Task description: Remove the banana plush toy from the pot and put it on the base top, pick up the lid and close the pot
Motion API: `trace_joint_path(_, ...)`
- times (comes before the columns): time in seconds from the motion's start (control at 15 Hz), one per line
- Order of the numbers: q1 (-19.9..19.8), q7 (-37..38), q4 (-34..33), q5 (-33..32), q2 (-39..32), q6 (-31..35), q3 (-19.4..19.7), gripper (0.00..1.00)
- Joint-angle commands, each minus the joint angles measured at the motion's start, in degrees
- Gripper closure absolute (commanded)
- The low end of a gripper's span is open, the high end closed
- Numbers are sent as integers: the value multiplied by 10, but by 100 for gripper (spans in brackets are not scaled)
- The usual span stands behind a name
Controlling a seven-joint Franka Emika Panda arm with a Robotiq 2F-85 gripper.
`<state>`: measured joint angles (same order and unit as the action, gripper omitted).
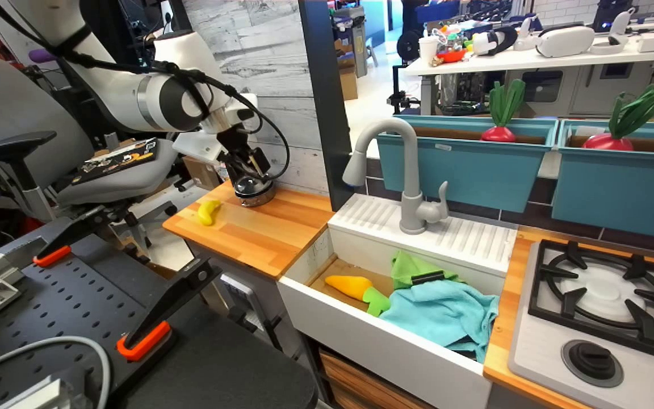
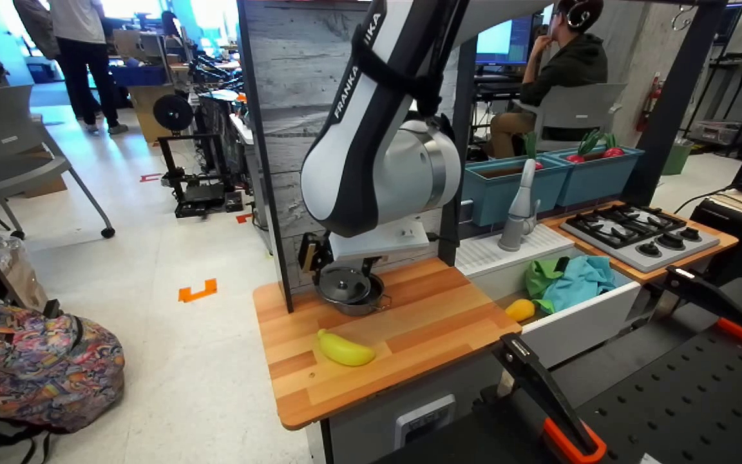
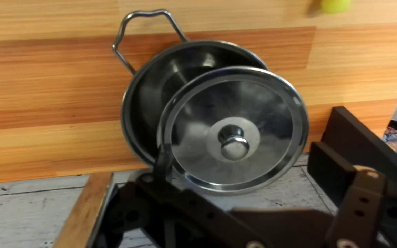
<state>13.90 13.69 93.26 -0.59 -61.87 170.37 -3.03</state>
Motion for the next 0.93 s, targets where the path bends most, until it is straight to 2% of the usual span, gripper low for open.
trace_joint_path(0.0, 5, -7, 62, 19, 36, 36, 1, 0)
trace_joint_path(0.27, 22, 1, 147, 22, 92, 53, 14, 0)
trace_joint_path(0.53, 40, 2, 222, 20, 167, 8, 22, 0)
trace_joint_path(0.6, 21, -11, 165, 20, 110, 27, 7, 0)
trace_joint_path(0.87, 22, -11, 173, 20, 117, 26, 7, 0)
